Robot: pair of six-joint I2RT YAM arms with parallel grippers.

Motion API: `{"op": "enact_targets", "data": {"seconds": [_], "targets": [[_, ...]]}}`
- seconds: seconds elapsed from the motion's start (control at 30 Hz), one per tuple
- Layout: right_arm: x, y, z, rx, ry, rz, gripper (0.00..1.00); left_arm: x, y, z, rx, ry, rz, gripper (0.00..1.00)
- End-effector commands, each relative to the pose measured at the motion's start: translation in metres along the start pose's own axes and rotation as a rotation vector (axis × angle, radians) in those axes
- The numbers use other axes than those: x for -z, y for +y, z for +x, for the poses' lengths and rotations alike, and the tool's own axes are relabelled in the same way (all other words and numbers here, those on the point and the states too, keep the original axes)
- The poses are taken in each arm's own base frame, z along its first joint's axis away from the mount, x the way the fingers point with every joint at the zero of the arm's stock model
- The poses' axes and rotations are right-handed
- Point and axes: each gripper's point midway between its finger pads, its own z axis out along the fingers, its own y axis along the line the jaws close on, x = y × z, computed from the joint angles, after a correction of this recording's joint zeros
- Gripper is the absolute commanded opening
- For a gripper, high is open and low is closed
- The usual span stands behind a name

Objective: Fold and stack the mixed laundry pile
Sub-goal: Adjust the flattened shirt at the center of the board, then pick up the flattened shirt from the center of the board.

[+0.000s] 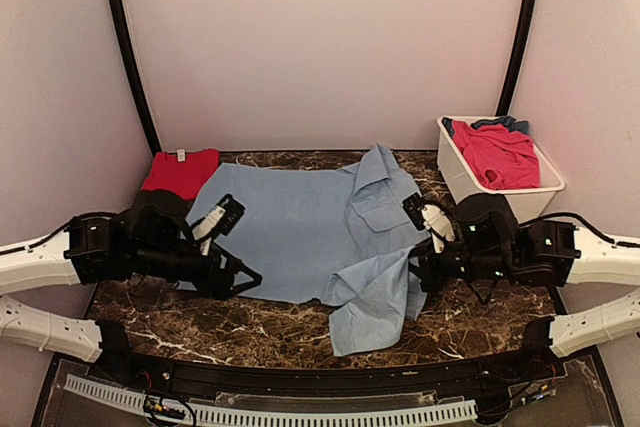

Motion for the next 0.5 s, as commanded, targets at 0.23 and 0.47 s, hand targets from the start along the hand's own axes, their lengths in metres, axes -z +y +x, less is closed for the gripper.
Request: {"op": "enact_targets", "data": {"seconds": [0.23, 0.47], "targets": [[0.020, -0.011, -0.001, -0.056, -0.030, 0.033, 0.00, 0.060, 0.184, 0.050, 0.909, -0.067, -0.529, 0.58], [0.012, -0.020, 0.003, -0.057, 0.023, 0.089, 0.00, 0.072, 0.202, 0.080, 1.061, -0.044, -0.667, 0.56]]}}
